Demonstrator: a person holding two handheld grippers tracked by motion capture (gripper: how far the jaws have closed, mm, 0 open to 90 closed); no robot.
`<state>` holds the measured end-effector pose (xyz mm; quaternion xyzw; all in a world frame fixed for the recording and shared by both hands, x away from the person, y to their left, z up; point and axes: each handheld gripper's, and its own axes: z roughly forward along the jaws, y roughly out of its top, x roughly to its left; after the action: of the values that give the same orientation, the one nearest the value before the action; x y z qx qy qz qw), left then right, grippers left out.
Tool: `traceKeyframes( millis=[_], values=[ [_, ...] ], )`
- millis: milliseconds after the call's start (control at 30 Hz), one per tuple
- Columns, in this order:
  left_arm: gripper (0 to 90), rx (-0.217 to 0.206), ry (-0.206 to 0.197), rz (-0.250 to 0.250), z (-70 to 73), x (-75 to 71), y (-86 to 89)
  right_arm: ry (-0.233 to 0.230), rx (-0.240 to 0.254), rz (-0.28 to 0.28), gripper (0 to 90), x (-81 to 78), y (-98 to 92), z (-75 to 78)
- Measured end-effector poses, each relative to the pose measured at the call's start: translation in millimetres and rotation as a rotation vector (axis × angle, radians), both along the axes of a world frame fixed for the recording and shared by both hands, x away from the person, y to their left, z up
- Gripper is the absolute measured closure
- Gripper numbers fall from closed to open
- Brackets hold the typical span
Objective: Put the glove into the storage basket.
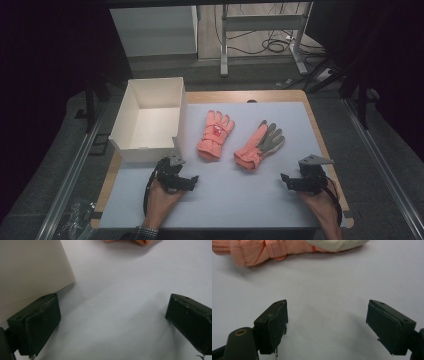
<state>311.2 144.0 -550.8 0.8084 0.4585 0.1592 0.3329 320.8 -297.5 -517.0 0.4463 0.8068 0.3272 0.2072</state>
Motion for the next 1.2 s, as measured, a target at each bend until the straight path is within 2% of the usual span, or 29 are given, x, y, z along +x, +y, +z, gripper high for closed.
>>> traceKeyframes(
  millis=[167, 300, 533, 667, 933, 967, 1200],
  values=[
    [0.0, 0.000, 0.001, 0.000, 0.0, 0.0, 0.0, -0.003, 0.029, 0.024, 20.4, 7.2, 5.3, 6.3],
    [0.0, 0.000, 0.001, 0.000, 0.0, 0.1, 0.1, -0.009, 0.033, 0.030, 21.3, 12.3, 8.3, 9.1],
    [0.1, -0.001, 0.000, 0.001, 0.1, 0.1, 0.3, -0.006, 0.063, 0.040, 23.6, 28.3, 17.1, 15.1],
    [0.1, -0.002, 0.000, 0.001, 0.1, 0.0, 0.3, 0.001, 0.084, 0.052, 29.6, 41.4, 23.7, 21.6],
    [0.1, -0.002, 0.000, 0.002, 0.0, 0.0, 0.3, -0.005, 0.096, 0.049, 36.4, 60.9, 35.3, 34.7],
    [0.1, -0.002, 0.000, 0.002, 0.1, 0.0, 0.3, -0.002, 0.093, 0.049, 38.8, 67.4, 40.4, 37.3],
    [0.2, -0.003, -0.001, 0.003, 0.0, -0.1, 0.4, 0.014, 0.087, 0.045, 47.4, 88.6, 55.1, 35.8]
  ],
)
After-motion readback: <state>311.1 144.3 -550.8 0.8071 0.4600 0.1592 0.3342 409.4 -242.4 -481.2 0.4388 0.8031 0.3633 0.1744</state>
